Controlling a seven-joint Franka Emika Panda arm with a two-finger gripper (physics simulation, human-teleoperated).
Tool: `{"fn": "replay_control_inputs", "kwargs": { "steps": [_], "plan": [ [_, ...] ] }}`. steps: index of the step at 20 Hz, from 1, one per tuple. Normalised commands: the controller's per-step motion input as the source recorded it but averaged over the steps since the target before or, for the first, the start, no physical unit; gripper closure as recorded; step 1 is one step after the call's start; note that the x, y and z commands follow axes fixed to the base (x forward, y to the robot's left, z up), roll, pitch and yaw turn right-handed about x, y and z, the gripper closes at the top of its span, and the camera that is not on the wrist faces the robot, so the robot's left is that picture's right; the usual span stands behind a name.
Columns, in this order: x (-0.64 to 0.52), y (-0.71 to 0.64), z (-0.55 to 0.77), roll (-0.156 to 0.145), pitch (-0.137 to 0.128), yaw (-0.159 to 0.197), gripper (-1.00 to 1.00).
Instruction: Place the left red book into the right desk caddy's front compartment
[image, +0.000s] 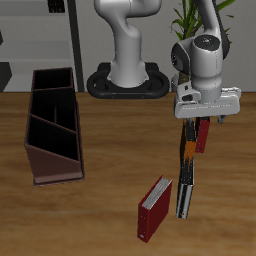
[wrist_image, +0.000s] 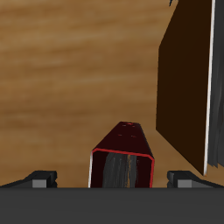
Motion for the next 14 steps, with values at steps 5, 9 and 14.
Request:
{"fn": "replay_control_inputs", "kwargs": {
  "steps": [5,9,14],
  "plan": [
    [-0.01,-0.05,-0.06,0.013,0.006,-0.011,1.00],
    [-0.09,-0.05,0.15,0.012,-0.005,-0.031,1.00],
    [-0.12,-0.03,0.06,0.020,0.013,-0.022,1.00]
  ]
}}
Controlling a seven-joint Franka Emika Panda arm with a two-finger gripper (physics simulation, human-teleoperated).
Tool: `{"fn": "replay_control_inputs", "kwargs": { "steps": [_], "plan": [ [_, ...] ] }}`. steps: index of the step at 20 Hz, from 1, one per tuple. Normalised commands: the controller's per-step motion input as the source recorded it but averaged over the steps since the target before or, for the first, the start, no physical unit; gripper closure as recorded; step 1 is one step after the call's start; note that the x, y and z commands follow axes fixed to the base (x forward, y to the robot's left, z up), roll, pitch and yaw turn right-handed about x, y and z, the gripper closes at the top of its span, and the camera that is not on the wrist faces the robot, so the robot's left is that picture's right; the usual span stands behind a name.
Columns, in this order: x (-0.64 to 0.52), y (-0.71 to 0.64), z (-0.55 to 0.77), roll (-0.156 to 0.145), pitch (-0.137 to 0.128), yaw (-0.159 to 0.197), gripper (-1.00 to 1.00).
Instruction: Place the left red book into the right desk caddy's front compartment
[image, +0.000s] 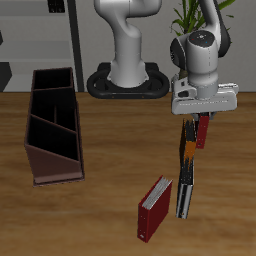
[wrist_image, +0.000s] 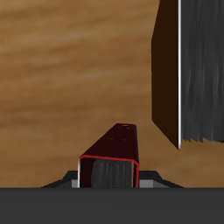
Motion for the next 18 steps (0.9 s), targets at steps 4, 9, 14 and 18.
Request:
{"fn": "replay_control_inputs", "kwargs": {
  "steps": [4,9,14,18],
  "plan": [
    [-0.26,0.01,-0.03,0.071,0.062,0.043,1.00],
    [-0.26,-0.13,0.16,0.046,0.020,0.074,1.00],
    [-0.17,-0.52,0.21,-0.073,-0.036,0.056,1.00],
    [0.00,-0.51,0.16,-0.067,-0.033,0.021,1.00]
  ]
}}
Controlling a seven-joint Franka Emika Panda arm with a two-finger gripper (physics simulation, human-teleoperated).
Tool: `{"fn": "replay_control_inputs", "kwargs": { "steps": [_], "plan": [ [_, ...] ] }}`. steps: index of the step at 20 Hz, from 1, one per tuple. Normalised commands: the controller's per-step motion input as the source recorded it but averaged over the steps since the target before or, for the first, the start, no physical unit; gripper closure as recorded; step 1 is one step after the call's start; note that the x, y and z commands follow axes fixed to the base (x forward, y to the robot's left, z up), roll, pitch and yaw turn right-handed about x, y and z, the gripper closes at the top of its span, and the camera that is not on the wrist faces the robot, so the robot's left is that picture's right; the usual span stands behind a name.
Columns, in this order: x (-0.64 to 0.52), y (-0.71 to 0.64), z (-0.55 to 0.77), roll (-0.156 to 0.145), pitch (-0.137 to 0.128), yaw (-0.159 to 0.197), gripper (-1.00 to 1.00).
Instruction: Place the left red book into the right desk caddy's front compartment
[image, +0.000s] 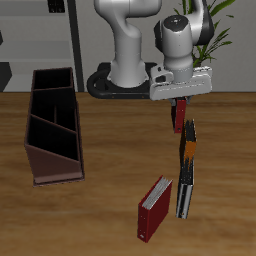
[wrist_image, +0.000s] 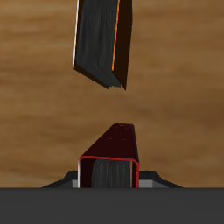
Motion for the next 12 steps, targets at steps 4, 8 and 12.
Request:
{"fn": "replay_control_inputs", "kwargs": {
  "steps": [4,8,12],
  "plan": [
    [-0.03,-0.77,0.34,0.029,-0.047,0.058,1.00],
    [0.14,-0.84,0.37,-0.017,-0.011,0.042,1.00],
    [0.11,-0.60,0.20,-0.013,0.011,0.077,1.00]
  ]
}}
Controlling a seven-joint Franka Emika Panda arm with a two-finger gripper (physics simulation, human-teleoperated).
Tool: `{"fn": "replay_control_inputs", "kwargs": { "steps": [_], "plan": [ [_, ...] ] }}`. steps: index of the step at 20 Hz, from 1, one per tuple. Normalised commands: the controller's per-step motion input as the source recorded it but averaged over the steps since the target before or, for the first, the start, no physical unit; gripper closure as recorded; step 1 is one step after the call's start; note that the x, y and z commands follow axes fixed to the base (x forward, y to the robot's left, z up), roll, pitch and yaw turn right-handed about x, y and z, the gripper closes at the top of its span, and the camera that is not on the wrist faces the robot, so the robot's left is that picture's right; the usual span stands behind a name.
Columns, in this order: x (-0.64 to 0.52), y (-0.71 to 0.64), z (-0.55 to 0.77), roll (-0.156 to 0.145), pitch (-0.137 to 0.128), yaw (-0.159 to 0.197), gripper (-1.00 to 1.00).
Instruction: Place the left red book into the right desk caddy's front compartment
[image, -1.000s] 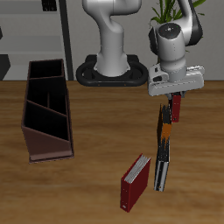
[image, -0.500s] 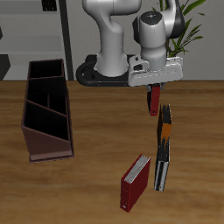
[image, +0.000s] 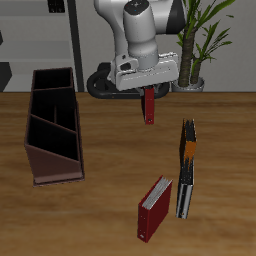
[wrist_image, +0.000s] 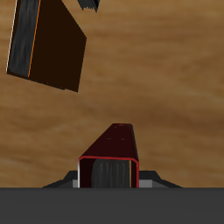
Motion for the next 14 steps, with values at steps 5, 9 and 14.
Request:
{"fn": "replay_control_inputs", "kwargs": {
  "steps": [5,9,14],
  "plan": [
    [-0.01,-0.53,0.01,-0.028,0.050,0.162,1.00],
    [-0.11,-0.53,0.21,-0.087,-0.033,0.113,1.00],
    [-0.19,-0.45,0.36,-0.076,-0.044,0.154,1.00]
  ]
}}
